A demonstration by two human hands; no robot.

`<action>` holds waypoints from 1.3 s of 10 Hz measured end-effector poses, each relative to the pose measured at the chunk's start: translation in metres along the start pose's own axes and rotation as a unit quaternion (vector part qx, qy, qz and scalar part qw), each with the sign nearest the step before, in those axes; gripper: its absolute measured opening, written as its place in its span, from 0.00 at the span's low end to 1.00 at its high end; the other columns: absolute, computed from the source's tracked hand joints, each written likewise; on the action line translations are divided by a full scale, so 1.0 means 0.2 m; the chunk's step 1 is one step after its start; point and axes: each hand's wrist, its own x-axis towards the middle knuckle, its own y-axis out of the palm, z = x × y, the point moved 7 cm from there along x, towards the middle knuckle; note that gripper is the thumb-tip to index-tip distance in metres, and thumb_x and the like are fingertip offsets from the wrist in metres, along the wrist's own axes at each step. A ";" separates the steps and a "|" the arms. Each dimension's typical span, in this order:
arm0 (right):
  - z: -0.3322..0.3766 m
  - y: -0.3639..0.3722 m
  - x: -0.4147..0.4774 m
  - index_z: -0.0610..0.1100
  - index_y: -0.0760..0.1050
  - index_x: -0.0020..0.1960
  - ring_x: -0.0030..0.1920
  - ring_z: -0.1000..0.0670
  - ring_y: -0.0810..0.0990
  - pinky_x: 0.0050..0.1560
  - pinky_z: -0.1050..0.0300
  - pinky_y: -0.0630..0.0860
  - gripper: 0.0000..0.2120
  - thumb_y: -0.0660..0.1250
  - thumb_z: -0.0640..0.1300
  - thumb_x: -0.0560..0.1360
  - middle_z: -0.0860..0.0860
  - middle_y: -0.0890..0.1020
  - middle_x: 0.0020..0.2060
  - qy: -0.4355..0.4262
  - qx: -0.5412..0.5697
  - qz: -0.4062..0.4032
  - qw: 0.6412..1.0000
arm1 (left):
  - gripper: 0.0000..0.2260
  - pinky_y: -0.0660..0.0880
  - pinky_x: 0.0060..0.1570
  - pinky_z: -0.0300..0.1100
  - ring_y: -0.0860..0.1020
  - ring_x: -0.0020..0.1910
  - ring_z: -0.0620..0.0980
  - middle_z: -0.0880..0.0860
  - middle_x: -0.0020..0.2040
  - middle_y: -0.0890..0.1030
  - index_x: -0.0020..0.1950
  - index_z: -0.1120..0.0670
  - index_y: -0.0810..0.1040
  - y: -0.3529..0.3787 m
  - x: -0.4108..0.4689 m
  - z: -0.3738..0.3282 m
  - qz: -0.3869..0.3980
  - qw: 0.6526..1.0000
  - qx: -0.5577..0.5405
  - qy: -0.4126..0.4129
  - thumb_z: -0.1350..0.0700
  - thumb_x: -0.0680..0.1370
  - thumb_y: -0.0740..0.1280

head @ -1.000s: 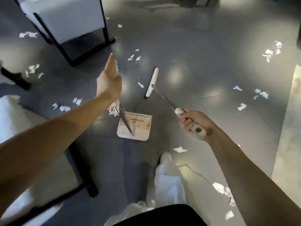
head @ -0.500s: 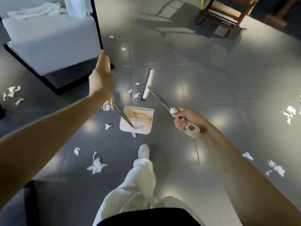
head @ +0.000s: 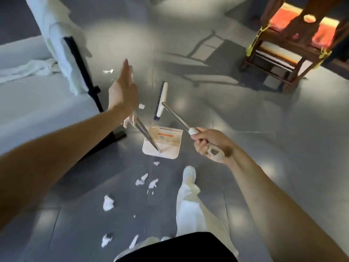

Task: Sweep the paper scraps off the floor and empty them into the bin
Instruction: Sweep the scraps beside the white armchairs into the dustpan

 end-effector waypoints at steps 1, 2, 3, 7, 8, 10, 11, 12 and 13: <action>0.49 -0.02 0.50 0.44 0.68 0.51 0.20 0.61 0.65 0.17 0.71 0.63 0.09 0.57 0.31 0.79 0.51 0.71 0.23 0.010 -0.038 0.020 0.999 | 0.29 0.78 0.35 0.44 0.80 0.41 0.56 0.55 0.70 0.73 0.78 0.42 0.55 0.16 0.63 0.01 -0.006 0.999 -0.023 -0.025 0.62 0.80 0.53; 0.98 0.00 0.97 0.47 0.62 0.64 0.21 0.60 0.65 0.17 0.70 0.63 0.18 0.58 0.31 0.79 0.51 0.71 0.24 0.019 -0.066 0.029 0.997 | 0.25 0.73 0.61 0.59 0.73 0.65 0.64 0.57 0.72 0.70 0.79 0.47 0.55 0.23 1.21 -0.05 -0.033 0.998 -0.041 -0.044 0.60 0.82 0.54; 1.46 0.12 1.34 0.48 0.63 0.61 0.21 0.60 0.66 0.17 0.69 0.63 0.17 0.59 0.31 0.78 0.51 0.71 0.24 0.040 -0.088 0.048 0.994 | 0.26 0.72 0.64 0.53 0.73 0.65 0.51 0.53 0.73 0.68 0.79 0.46 0.54 0.19 1.68 -0.11 -0.073 0.995 -0.021 -0.060 0.59 0.82 0.55; 2.95 0.92 3.12 0.45 0.65 0.46 0.18 0.60 0.64 0.15 0.70 0.61 0.11 0.55 0.30 0.79 0.50 0.67 0.23 0.111 -0.228 0.133 0.958 | 0.30 0.73 0.25 0.32 0.73 0.28 0.42 0.53 0.72 0.70 0.78 0.40 0.53 -0.17 3.73 0.34 -0.231 0.952 -0.086 -0.180 0.63 0.81 0.56; 3.27 1.17 3.47 0.47 0.64 0.51 0.18 0.59 0.65 0.16 0.69 0.61 0.12 0.56 0.31 0.79 0.52 0.67 0.20 0.134 -0.231 0.145 0.953 | 0.28 0.72 0.24 0.30 0.73 0.29 0.42 0.54 0.73 0.69 0.78 0.40 0.53 -0.29 4.11 0.37 -0.245 0.950 -0.050 -0.188 0.61 0.82 0.55; 3.78 1.70 4.22 0.45 0.69 0.53 0.20 0.58 0.67 0.17 0.68 0.63 0.10 0.59 0.31 0.78 0.51 0.71 0.22 0.165 -0.316 0.202 0.912 | 0.28 0.78 0.39 0.40 0.77 0.40 0.48 0.53 0.68 0.73 0.79 0.42 0.53 -0.56 4.80 0.62 -0.330 0.909 -0.049 -0.251 0.60 0.82 0.56; 3.99 1.98 4.62 0.45 0.70 0.52 0.21 0.58 0.68 0.18 0.68 0.64 0.10 0.59 0.31 0.78 0.51 0.71 0.22 0.182 -0.370 0.228 0.882 | 0.29 0.72 0.30 0.32 0.79 0.42 0.51 0.51 0.72 0.70 0.78 0.40 0.54 -0.68 5.10 0.79 -0.370 0.883 -0.052 -0.283 0.61 0.81 0.57; 4.17 2.31 4.92 0.44 0.71 0.52 0.21 0.58 0.67 0.18 0.68 0.64 0.09 0.58 0.32 0.79 0.52 0.72 0.22 0.190 -0.403 0.266 0.855 | 0.30 0.70 0.25 0.28 0.77 0.36 0.45 0.50 0.74 0.67 0.78 0.39 0.54 -0.84 5.33 0.90 -0.411 0.854 -0.050 -0.315 0.61 0.81 0.57; 4.30 2.65 5.15 0.42 0.70 0.52 0.20 0.59 0.67 0.17 0.69 0.64 0.08 0.57 0.31 0.79 0.51 0.71 0.21 0.203 -0.436 0.288 0.828 | 0.30 0.72 0.28 0.33 0.74 0.35 0.45 0.52 0.73 0.68 0.77 0.37 0.53 -0.99 5.48 1.02 -0.453 0.821 -0.059 -0.343 0.61 0.81 0.57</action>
